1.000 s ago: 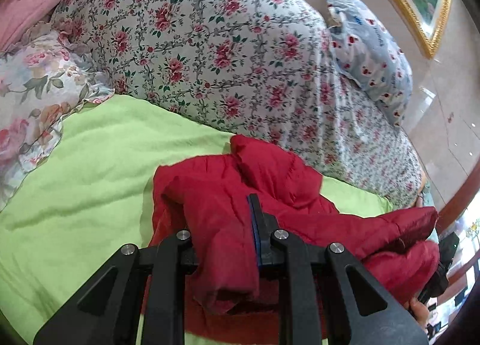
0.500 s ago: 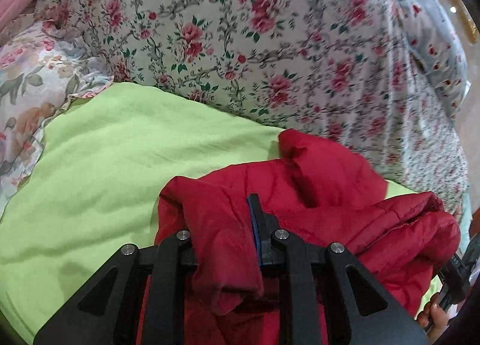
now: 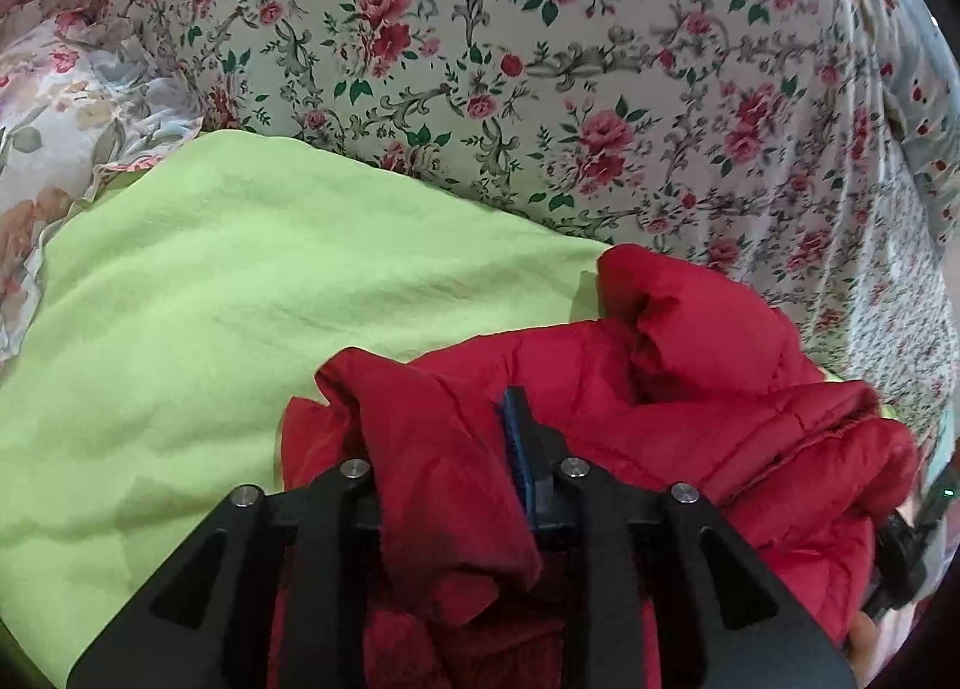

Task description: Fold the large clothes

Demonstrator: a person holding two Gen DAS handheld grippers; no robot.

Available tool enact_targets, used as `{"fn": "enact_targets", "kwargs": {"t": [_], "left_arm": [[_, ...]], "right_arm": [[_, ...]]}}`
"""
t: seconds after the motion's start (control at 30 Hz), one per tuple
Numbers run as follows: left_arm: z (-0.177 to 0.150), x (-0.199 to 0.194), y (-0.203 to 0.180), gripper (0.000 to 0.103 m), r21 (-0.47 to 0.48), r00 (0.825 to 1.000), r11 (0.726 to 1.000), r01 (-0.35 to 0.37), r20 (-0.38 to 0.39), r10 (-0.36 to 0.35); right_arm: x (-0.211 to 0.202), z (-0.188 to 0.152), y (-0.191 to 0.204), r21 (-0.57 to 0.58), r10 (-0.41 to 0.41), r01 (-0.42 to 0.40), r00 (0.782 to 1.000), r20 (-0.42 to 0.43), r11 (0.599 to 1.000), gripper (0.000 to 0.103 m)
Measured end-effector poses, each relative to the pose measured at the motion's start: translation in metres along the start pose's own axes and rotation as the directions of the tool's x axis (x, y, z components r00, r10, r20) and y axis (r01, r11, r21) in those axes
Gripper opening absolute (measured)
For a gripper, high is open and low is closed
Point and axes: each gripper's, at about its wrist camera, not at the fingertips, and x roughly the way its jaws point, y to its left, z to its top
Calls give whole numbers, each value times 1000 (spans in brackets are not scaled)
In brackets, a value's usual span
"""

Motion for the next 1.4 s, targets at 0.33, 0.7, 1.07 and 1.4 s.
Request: {"fn": "enact_targets", "kwargs": {"t": [0.33,0.7,1.07,1.4], "left_arm": [[-41,-103,2,56,56,987,991,125,93,-130],[-101,-71,-54,56,264,999,964,19,-31,-11],[-95,-45,-52,56,246,1000,969,-25,2,25],[-85,-44,-33,51,167,999,985,34,37,-40]], "right_arm": [[7,3,-1,10,-19,19,1000,3,1000,27],[-10,1,6,-5,-34,34,999,10,999,39],[-109,-50,68,-320,94,-71,994,57,945,87],[-20,-58,56,-317,-54,4,988,-147,948,84]]}}
